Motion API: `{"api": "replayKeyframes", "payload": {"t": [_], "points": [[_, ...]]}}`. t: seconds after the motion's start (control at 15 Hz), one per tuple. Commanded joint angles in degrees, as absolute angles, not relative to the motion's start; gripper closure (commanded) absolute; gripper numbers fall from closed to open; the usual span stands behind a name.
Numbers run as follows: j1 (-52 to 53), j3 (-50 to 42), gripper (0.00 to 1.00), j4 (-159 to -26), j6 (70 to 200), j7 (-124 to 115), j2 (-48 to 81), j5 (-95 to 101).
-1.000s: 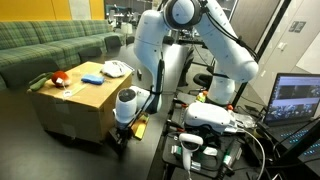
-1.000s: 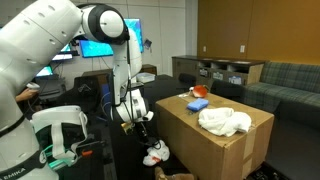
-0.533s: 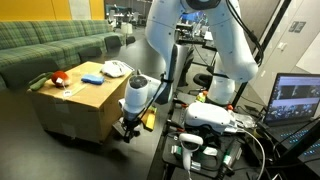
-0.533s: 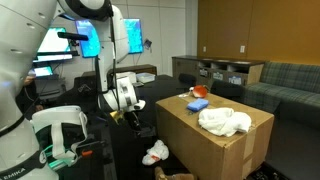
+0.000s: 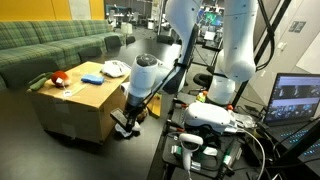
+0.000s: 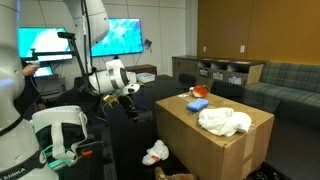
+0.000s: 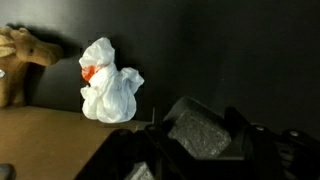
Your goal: Replace the objects on the box with the objects on the table, that is the brown toy with the towel, plastic bag with the blue duster and orange object with the dark brown duster
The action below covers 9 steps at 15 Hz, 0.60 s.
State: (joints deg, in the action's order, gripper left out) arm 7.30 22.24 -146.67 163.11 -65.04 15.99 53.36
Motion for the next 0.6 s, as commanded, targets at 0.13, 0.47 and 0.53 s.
{"api": "replayKeyframes", "payload": {"t": [0.13,0.47,0.53], "points": [[6.23,27.12,0.61,-146.13,157.02,-53.37,4.85,38.12],[5.87,25.78,0.61,-139.31,151.16,-44.02,2.53,32.51],[5.57,25.13,0.61,-137.28,150.16,-43.75,3.07,33.96]]}}
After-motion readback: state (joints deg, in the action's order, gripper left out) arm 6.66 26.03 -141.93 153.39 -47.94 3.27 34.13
